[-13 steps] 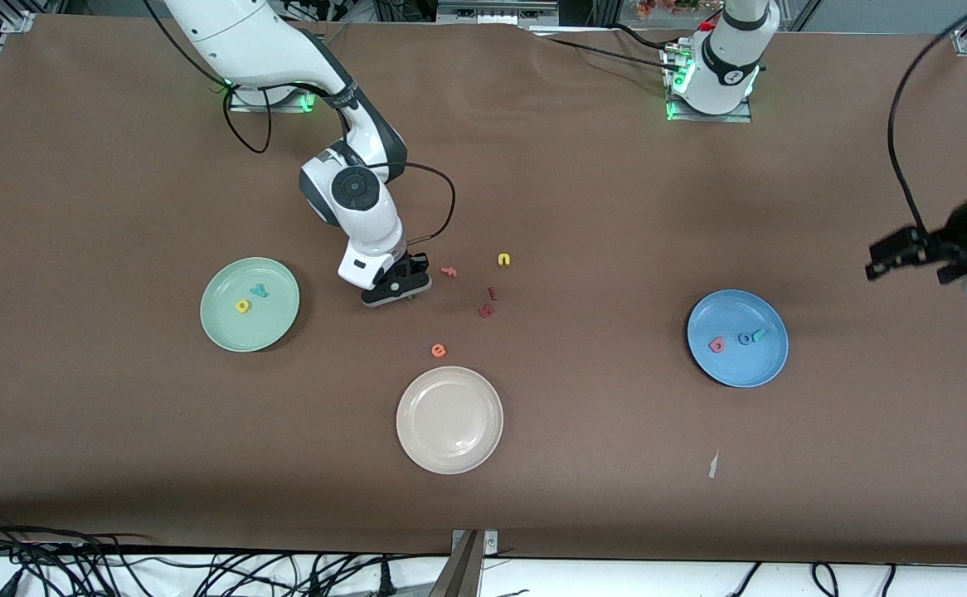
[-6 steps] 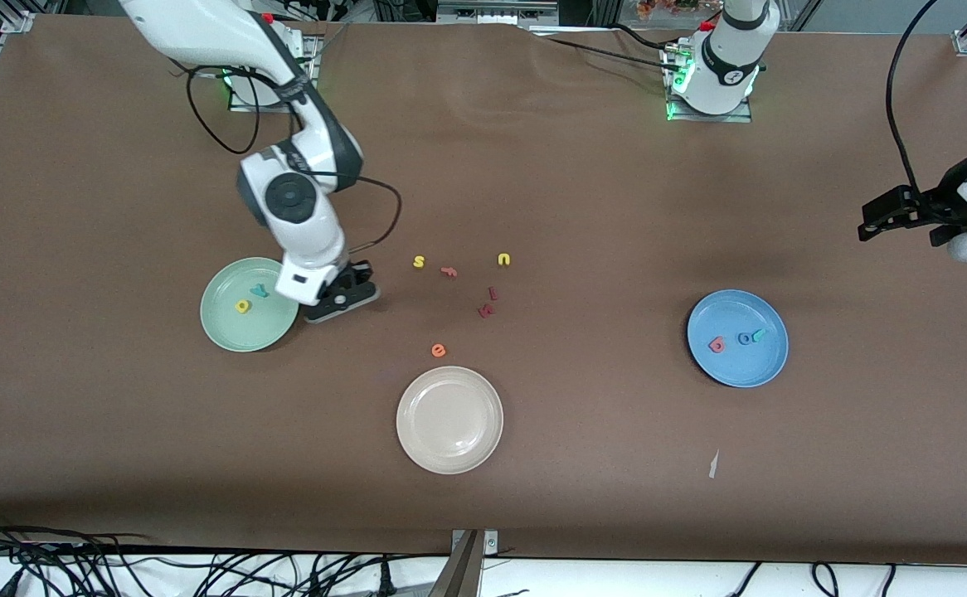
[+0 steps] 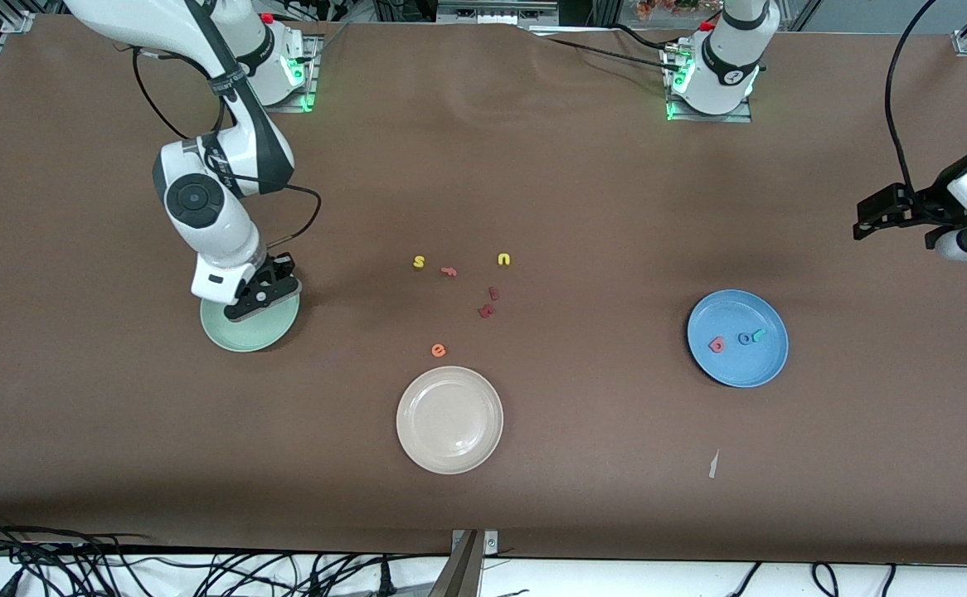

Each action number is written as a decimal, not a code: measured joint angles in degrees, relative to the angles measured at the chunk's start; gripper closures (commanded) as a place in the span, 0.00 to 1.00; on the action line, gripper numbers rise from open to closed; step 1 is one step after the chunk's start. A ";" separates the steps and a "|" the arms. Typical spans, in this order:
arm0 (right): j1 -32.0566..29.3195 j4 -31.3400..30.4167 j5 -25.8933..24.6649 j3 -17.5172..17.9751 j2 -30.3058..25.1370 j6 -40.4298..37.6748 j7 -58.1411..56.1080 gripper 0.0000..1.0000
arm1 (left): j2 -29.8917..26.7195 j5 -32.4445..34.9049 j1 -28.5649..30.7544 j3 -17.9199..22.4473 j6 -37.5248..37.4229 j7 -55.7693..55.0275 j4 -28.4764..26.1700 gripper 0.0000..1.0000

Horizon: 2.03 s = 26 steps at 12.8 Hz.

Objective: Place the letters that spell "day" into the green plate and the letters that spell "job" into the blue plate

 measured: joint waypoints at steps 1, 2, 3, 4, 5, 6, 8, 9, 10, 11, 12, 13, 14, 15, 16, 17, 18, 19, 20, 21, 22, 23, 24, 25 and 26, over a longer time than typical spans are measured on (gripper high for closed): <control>0.05 -0.21 0.16 0.01 -0.25 -0.06 0.00 0.27 | 0.00 0.00 -0.01 0.00 0.00 0.02 0.00 0.00; 0.12 -0.21 0.42 0.01 -0.33 -0.06 0.00 0.16 | 0.00 0.00 0.01 0.00 0.00 0.04 0.00 0.00; 0.15 -0.21 0.90 0.01 -0.43 -0.08 0.01 0.07 | 0.00 0.00 0.06 0.02 0.00 0.04 0.00 0.00; 0.14 -0.21 2.03 0.01 -0.63 -0.28 0.01 0.00 | 0.01 0.00 0.11 0.02 0.00 0.04 0.00 0.00; 0.14 -0.19 3.73 -0.05 -1.01 -0.79 0.01 0.00 | 0.02 0.00 0.14 0.02 0.00 0.04 0.00 0.00; 0.14 -0.10 5.37 -0.33 -1.51 -1.38 0.01 0.00 | 0.04 0.00 0.14 0.02 0.00 0.05 -0.01 0.00; 0.10 0.19 8.31 -1.52 -2.91 -2.28 0.01 0.00 | 0.09 0.00 0.14 0.02 0.00 0.06 -0.01 0.00; 0.08 0.48 9.65 -2.08 -3.91 -2.72 0.01 0.00 | 0.11 0.00 0.14 0.02 0.00 0.06 -0.03 0.00; 0.04 0.90 10.68 -2.42 -5.21 -3.60 0.13 0.00 | 0.15 0.00 0.14 0.02 0.00 0.07 -0.04 0.00; -0.01 1.47 11.34 -2.53 -6.73 -5.24 1.30 0.00 | 0.18 0.00 0.14 0.02 0.00 0.07 -0.05 0.00; -0.01 2.47 11.46 -2.53 -8.43 -7.92 3.67 0.00 | 0.21 0.00 0.14 0.02 0.00 0.07 -0.05 0.00; 0.02 4.13 11.47 -2.53 -10.06 -11.92 6.01 0.00 | 0.22 0.00 0.14 0.02 0.00 0.07 -0.06 0.00; 0.03 6.78 11.48 -2.53 -11.50 -17.05 7.46 0.00 | 0.22 0.00 0.14 0.02 0.00 0.07 -0.06 0.00; 0.03 10.23 11.50 -2.59 -12.53 -22.68 8.32 0.00 | 0.22 0.00 0.14 0.02 0.00 0.07 -0.06 0.00; 0.02 14.42 11.53 -2.85 -13.25 -28.63 8.65 0.00 | 0.23 0.00 0.14 0.02 0.00 0.07 -0.06 0.00; 0.02 18.57 11.59 -3.26 -13.67 -33.82 8.70 0.00 | 0.23 0.00 0.14 0.02 0.00 0.07 -0.06 0.00; 0.02 22.51 11.62 -3.81 -13.89 -38.25 8.70 0.00 | 0.23 0.00 0.14 0.02 0.01 0.07 -0.06 0.00; 0.02 25.83 11.63 -4.51 -13.97 -41.91 8.70 0.00 | 0.23 0.00 0.14 0.02 0.01 0.07 -0.06 0.00; 0.02 28.28 11.63 -5.34 -13.98 -44.62 8.70 0.00 | 0.23 0.00 0.14 0.02 0.01 0.07 -0.07 0.00; 0.00 29.99 11.64 -6.36 -14.00 -46.47 8.69 0.00 | 0.23 0.00 0.14 0.02 0.01 0.07 -0.07 0.00; -0.01 30.89 11.65 -7.20 -14.02 -47.23 8.60 0.00 | 0.24 0.00 0.14 0.02 0.02 0.07 -0.07 0.00; -0.02 31.28 11.66 -7.72 -14.05 -47.52 8.57 0.00 | 0.23 0.00 0.14 0.02 0.02 0.07 -0.07 0.00; -0.02 31.36 11.66 -7.90 -14.05 -47.61 8.57 0.00 | 0.24 0.00 0.14 0.02 0.03 0.07 -0.07 0.00; 0.00 31.36 11.66 -7.89 -14.04 -47.66 8.57 0.00 | 0.25 0.00 0.14 0.02 0.03 0.07 -0.07 0.00; 0.02 31.37 11.66 -7.89 -14.04 -47.85 8.57 0.00 | 0.28 0.00 0.14 0.02 0.03 0.07 -0.08 0.00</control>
